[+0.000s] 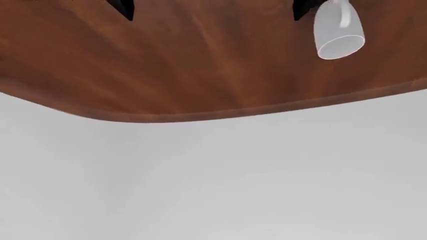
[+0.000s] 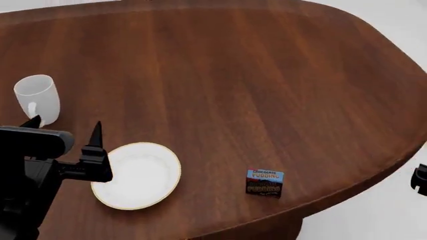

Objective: Put the white mug on the plate.

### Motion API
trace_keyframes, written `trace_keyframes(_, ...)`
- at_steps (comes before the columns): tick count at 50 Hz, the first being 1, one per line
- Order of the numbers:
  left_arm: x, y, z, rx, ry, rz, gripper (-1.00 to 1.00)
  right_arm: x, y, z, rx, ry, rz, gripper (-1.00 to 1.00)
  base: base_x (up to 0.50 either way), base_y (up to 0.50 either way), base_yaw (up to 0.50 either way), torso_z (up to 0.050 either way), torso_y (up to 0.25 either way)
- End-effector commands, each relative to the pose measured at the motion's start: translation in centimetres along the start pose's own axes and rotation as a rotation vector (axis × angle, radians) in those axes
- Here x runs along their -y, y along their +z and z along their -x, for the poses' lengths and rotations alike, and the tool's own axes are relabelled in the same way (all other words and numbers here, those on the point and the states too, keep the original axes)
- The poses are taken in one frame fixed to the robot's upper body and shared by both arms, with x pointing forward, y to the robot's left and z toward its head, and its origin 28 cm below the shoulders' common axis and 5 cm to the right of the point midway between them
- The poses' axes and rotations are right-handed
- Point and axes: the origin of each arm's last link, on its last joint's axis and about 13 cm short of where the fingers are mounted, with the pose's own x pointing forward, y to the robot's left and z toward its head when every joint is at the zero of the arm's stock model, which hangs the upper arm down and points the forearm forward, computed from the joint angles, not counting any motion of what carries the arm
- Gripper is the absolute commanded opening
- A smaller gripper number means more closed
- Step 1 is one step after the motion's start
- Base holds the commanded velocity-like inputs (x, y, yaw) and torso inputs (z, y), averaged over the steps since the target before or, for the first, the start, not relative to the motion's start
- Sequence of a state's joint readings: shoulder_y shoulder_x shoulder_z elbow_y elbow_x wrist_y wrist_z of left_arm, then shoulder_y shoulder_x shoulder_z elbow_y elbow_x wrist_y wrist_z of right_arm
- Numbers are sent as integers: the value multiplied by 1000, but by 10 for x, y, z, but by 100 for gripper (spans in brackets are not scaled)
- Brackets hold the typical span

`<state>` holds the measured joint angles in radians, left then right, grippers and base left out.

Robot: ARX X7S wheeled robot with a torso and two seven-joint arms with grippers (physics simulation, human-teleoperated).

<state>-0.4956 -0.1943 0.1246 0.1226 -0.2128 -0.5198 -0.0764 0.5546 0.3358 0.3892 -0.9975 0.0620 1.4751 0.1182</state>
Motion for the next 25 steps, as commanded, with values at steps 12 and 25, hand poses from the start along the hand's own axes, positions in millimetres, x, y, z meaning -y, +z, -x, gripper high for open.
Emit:
trace_keyframes(12,1,-1,3,-4,-5,0,100,-1,-2,1,1,21,-13,100,0,0,-500,0,0)
trace_keyframes(25,2,0,3,-5,-10,-3,100,-2,-5,1,-13,-12,11,100,0,0,-213,0,0)
